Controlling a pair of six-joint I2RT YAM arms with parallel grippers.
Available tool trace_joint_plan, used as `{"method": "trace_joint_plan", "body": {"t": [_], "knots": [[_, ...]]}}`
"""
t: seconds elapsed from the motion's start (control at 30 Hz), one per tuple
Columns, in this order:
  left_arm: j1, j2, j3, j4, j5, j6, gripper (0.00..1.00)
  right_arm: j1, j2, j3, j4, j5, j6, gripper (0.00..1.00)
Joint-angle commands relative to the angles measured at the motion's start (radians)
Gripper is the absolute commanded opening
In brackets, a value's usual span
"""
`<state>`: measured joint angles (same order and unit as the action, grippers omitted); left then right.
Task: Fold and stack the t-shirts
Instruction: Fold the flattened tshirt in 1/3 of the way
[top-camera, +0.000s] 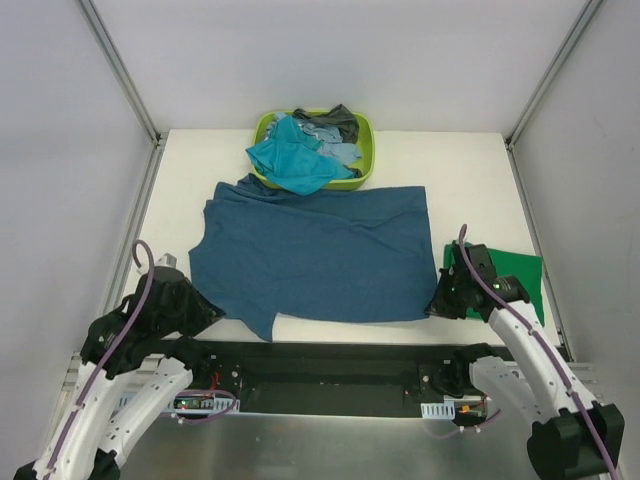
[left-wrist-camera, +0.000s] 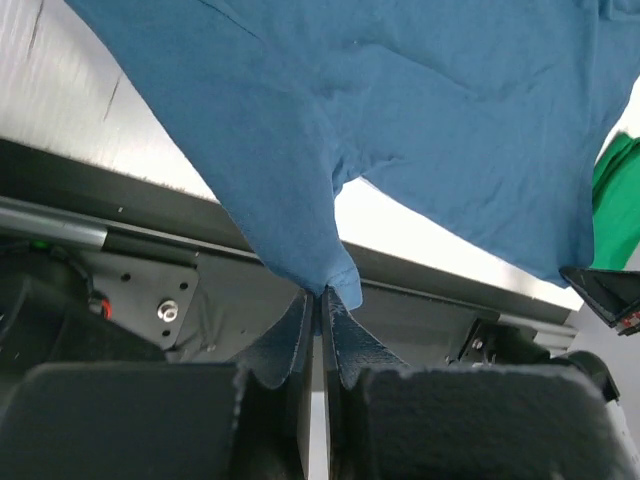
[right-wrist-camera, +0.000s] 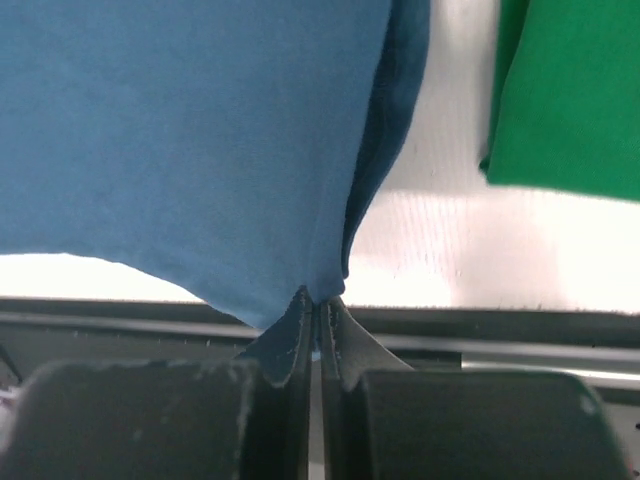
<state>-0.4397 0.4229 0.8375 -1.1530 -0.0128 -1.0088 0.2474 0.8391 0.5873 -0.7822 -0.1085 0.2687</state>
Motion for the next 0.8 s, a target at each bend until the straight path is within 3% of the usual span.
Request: {"method": "trace_joint_plan", "body": {"t": [0.0,0.2,0.43,0.77], "knots": [[-0.010,-0.051,0.035,-0.178,0.063,-0.039,0.00,0.000,-0.096,0.042,-0.225,-0.118,-0.040,0.01],[-0.010,-0.156,0.121,-0.194,0.134,-0.024,0.00,0.000,-0.181,0.046,-0.356,-0.172,-0.063,0.01],[-0.010,-0.127,0.100,-0.096,0.185,0.022,0.00,0.000,-0.212,0.054,-0.370,-0.138,-0.072,0.01],[-0.010,0.085,0.112,0.195,-0.088,0.117,0.00,-0.002,-0.101,0.104,-0.235,-0.085,-0.054,0.01]]}}
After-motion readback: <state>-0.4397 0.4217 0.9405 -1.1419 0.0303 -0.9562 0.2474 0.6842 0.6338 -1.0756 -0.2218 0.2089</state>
